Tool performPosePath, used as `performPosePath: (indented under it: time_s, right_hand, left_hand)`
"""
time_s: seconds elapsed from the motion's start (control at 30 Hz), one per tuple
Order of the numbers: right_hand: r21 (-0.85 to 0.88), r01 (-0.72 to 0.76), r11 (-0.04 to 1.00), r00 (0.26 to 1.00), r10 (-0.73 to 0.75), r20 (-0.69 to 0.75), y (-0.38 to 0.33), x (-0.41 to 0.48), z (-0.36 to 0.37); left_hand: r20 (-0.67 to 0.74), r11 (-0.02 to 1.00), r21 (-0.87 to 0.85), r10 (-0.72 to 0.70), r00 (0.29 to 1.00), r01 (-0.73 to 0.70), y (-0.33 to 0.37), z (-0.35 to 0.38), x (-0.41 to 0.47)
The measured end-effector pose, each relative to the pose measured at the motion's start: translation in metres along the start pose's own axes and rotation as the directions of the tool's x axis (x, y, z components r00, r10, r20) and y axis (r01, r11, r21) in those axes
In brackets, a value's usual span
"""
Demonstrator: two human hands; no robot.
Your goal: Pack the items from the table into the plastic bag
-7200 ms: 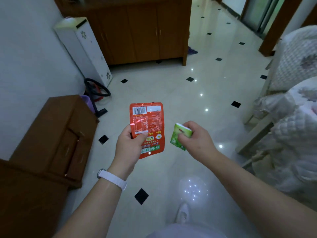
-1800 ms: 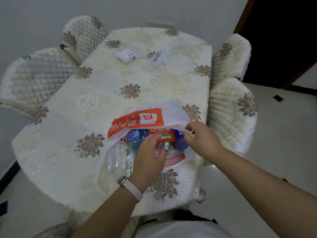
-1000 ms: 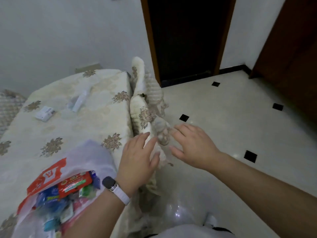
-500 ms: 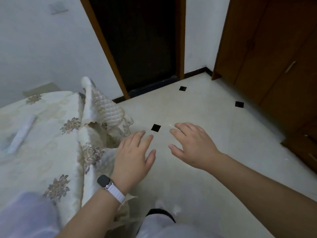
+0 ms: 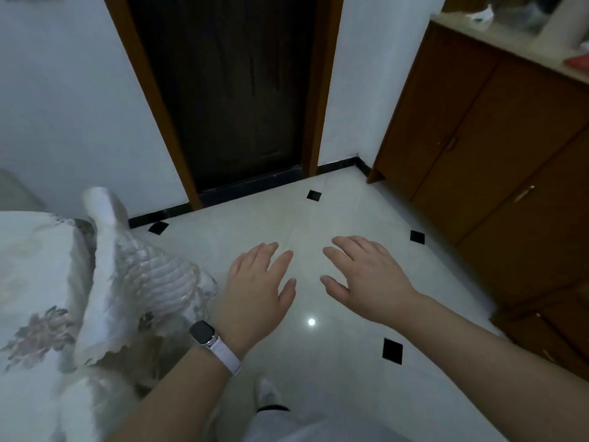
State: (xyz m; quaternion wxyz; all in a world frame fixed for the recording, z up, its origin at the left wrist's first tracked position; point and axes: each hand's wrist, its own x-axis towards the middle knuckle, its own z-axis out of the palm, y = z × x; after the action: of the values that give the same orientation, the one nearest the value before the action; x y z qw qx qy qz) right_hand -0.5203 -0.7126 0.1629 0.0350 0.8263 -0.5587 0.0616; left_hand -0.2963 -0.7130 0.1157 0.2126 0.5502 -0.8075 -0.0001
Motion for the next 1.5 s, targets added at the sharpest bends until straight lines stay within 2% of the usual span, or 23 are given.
performPosePath:
  time_s: [0.17, 0.33, 0.63, 0.9, 1.13, 1.5]
  right_hand:
    - [-0.005, 0.042, 0.999, 0.999, -0.042, -0.010, -0.007, 0.095, 0.001]
    - [0.008, 0.065, 0.998, 0.998, -0.065, 0.013, -0.010, 0.166, 0.017]
    - [0.110, 0.163, 0.980, 0.986, -0.166, 0.021, 0.016, 0.313, 0.052]
    - [0.228, 0.261, 0.938, 0.962, -0.272, 0.021, 0.060, 0.479, 0.067]
    - [0.280, 0.436, 0.855, 0.886, -0.462, 0.029, 0.081, 0.598, 0.071]
    - [0.300, 0.601, 0.741, 0.771, -0.637, 0.030, 0.009, 0.724, 0.094]
  left_hand:
    - [-0.019, 0.999, 0.044, -0.010, 1.000, 0.011, -0.061, -0.008, 0.068]
    - [0.021, 0.996, 0.082, -0.022, 1.000, 0.020, -0.110, -0.008, 0.113]
    - [0.056, 0.975, 0.183, -0.138, 0.989, 0.126, -0.185, 0.009, 0.208]
    - [0.080, 0.911, 0.341, -0.275, 0.958, 0.233, -0.239, 0.017, 0.339]
    - [0.078, 0.838, 0.466, -0.360, 0.930, 0.285, -0.276, 0.015, 0.417]
    - [-0.096, 0.748, 0.419, -0.527, 0.845, 0.514, -0.396, 0.013, 0.431]
